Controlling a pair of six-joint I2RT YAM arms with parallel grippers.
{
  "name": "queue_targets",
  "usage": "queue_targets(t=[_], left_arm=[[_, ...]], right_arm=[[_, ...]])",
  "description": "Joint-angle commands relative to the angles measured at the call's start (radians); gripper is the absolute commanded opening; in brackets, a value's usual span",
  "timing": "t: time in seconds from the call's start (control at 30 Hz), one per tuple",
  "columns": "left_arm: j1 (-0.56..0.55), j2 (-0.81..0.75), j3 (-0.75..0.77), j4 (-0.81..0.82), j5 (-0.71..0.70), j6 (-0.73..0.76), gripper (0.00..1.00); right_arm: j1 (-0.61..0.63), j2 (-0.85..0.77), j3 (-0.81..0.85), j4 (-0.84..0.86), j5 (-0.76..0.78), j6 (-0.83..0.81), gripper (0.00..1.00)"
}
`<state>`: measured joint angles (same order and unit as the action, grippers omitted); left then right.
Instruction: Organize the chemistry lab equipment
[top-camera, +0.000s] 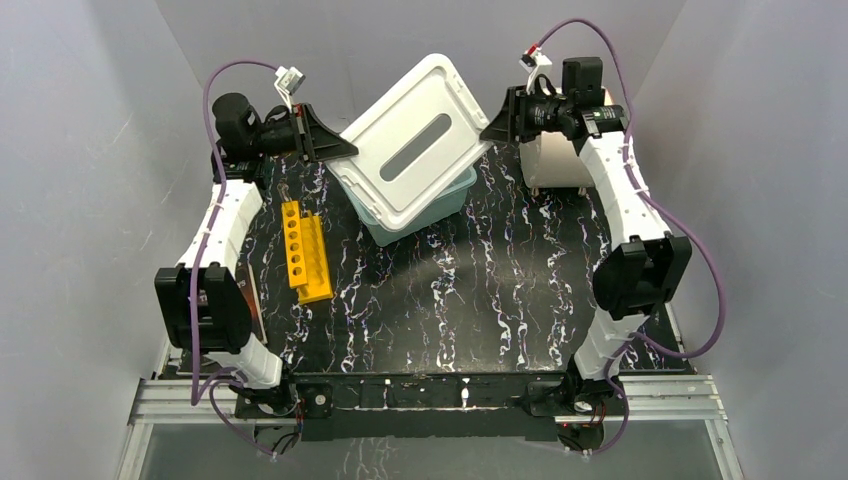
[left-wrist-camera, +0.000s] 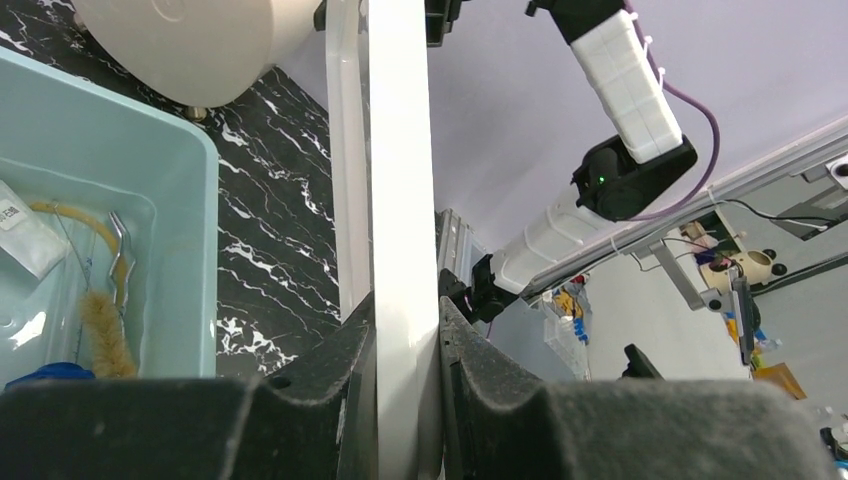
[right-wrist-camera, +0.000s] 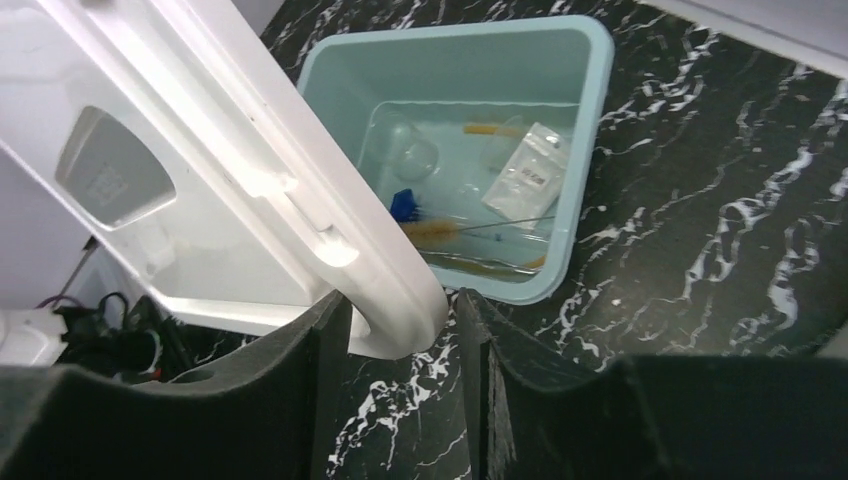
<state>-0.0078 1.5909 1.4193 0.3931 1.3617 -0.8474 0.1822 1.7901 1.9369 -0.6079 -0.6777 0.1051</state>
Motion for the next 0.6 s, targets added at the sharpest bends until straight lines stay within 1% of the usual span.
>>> queue_targets(t=[0.0, 0.03, 0.07, 0.13, 0.2, 0.27, 0.37, 0.43, 0.5, 0.57], left_arm=[[0.006, 0.013, 0.024, 0.094, 0.076, -0.050, 0.00], [0.006, 0.019, 0.024, 0.122, 0.084, -0.069, 0.00], [0.034, 0.028, 0.023, 0.153, 0.092, -0.090, 0.00], [0.040, 0.041, 0.014, 0.219, 0.110, -0.136, 0.00], [0.042, 0.049, -0.002, 0.322, 0.128, -0.211, 0.00], [0.050, 0.051, -0.012, 0.396, 0.146, -0.256, 0.00], [0.072, 0.047, -0.014, 0.398, 0.157, -0.253, 0.00], [0.082, 0.044, -0.020, 0.400, 0.161, -0.250, 0.00], [0.088, 0.043, -0.028, 0.400, 0.159, -0.248, 0.00], [0.090, 0.040, -0.034, 0.400, 0.156, -0.246, 0.00]], right_arm=[[-0.008, 0.054, 0.050, 0.022, -0.243, -0.053, 0.49], [-0.008, 0.067, 0.057, 0.026, -0.253, -0.049, 0.49], [-0.008, 0.078, 0.067, 0.026, -0.245, -0.049, 0.51], [-0.008, 0.098, 0.091, 0.026, -0.224, -0.049, 0.54], [-0.007, 0.117, 0.118, 0.027, -0.226, -0.044, 0.57], [-0.007, 0.131, 0.134, 0.031, -0.225, -0.041, 0.57], [-0.009, 0.141, 0.141, 0.036, -0.258, -0.046, 0.55], [-0.009, 0.141, 0.135, 0.045, -0.313, -0.054, 0.52], [-0.009, 0.141, 0.126, 0.058, -0.369, -0.058, 0.48], [-0.009, 0.138, 0.119, 0.083, -0.430, -0.045, 0.39]])
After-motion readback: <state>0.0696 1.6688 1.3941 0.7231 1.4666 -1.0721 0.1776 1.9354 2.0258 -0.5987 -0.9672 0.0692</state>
